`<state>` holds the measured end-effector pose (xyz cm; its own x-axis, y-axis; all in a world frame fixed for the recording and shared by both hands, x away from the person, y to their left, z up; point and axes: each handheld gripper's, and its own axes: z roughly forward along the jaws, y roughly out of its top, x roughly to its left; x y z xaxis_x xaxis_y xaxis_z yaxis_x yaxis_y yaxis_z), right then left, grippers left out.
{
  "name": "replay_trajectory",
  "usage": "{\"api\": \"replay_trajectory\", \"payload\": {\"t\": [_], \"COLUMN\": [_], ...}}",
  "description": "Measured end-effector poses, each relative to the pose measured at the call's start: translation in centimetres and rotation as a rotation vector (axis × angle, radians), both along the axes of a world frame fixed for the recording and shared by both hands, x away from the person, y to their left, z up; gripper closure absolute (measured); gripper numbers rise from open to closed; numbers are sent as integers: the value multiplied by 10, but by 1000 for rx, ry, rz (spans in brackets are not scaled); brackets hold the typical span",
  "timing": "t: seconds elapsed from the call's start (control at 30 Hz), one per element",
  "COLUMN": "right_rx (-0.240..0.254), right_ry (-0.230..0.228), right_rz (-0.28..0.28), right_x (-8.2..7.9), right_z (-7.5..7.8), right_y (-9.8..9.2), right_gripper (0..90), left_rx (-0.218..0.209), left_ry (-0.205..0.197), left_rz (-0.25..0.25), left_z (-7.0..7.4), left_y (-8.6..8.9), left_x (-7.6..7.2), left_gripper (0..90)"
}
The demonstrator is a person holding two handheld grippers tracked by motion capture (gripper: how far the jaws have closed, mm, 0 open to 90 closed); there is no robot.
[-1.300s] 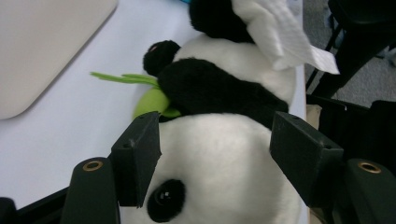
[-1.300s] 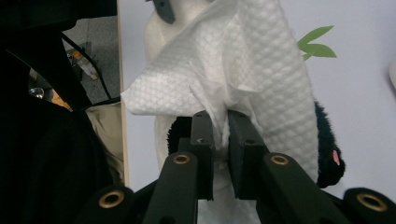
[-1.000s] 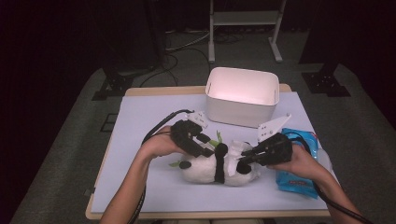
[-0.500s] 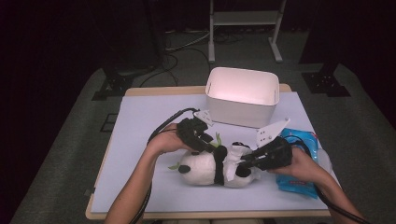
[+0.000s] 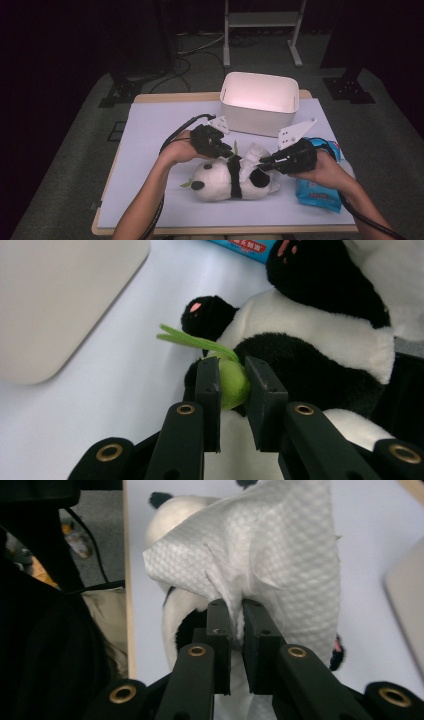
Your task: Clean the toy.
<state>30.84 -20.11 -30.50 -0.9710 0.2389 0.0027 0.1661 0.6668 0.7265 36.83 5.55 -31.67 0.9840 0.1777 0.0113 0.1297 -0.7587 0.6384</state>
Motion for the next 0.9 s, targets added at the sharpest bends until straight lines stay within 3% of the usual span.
{"api": "replay_trajectory", "payload": {"t": [0.27,0.37,0.47,0.6,0.8,0.9], "right_rx": [-28,-46,-30,-43,-15,-28], "right_ry": [-27,5,40,25,-1,-3], "right_rz": [-44,-42,-5,12,-22,-28], "right_x": [12,16,13,7,9,10], "right_z": [14,10,9,13,25,25], "right_y": [-3,-2,-2,0,-5,-5], "right_gripper": [821,821,821,821,824,824], "left_rx": [-7,-6,-10,-7,-14,-7], "left_ry": [-15,-24,-36,-58,-77,-83], "left_rz": [-19,-36,-41,-39,-50,-50], "left_z": [4,6,9,12,20,20], "left_y": [-4,-5,-7,-10,-11,-11], "left_x": [-4,-6,-7,-9,-13,-13], "left_gripper": [772,773,774,775,774,774]}}
